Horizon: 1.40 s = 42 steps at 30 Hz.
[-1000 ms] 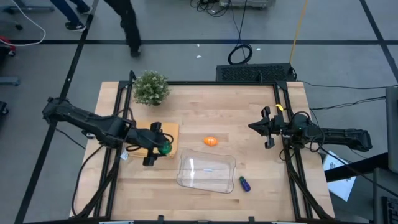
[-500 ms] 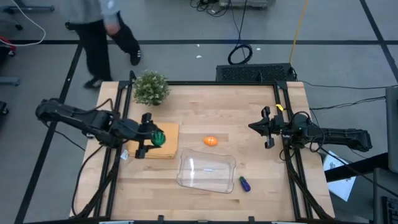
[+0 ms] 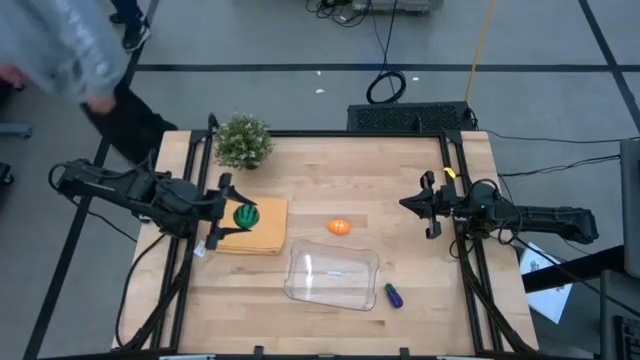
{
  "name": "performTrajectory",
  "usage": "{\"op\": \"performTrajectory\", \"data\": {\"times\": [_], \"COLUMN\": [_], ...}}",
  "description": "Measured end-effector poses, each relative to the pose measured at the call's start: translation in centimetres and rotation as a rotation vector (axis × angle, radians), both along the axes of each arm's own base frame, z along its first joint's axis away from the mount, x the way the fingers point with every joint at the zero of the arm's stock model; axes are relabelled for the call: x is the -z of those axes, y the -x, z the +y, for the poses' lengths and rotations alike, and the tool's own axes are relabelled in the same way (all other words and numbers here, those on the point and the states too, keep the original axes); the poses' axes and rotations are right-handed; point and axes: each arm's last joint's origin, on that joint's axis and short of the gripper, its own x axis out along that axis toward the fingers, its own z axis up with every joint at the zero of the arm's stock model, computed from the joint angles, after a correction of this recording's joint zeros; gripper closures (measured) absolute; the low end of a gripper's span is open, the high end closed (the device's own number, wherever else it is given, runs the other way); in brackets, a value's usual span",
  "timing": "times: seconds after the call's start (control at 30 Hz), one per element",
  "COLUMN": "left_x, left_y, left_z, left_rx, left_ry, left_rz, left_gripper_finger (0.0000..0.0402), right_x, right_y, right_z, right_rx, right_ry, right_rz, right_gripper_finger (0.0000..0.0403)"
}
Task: Pick and placing Produce into tupperware
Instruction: Put the green watermelon into the transparent bin
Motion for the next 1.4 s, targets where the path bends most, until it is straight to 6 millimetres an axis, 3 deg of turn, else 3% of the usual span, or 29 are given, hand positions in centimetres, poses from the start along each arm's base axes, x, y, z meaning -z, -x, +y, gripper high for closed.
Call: {"op": "performTrajectory", "data": {"times": [0.3,0.43,0.77,1.13,1.4], "left_x": [-0.8,-0.8,2.2,4.4,7.2], "left_y": [2.4,2.6,1.7,3.1,2.7], "left_z": [1.1,1.5,2.4,3.7,4.0], "left_rx": [-0.06,-0.054,0.042,-0.01,-0.047], "left_ry": [-0.042,-0.045,-0.03,0.047,0.078], "left_rz": [-0.065,-0.109,-0.26,-0.32,-0.326], "left_gripper_finger": [0.0105,0.0105,0.0105,0.0105,0.0105], "right_x": [0.0,0.0,-0.1,-0.1,-0.1], "right_y": [0.0,0.0,0.0,0.0,0.0], "right_z": [0.0,0.0,0.0,0.0,0.0], "right_rx": [0.0,0.0,0.0,0.0,0.001], "right_ry": [0.0,0.0,0.001,0.001,0.004], "right_rz": [0.0,0.0,-0.008,-0.008,-0.008], "right_gripper_finger": [0.0403,0.0403,0.0403,0.0403,0.0403]}}
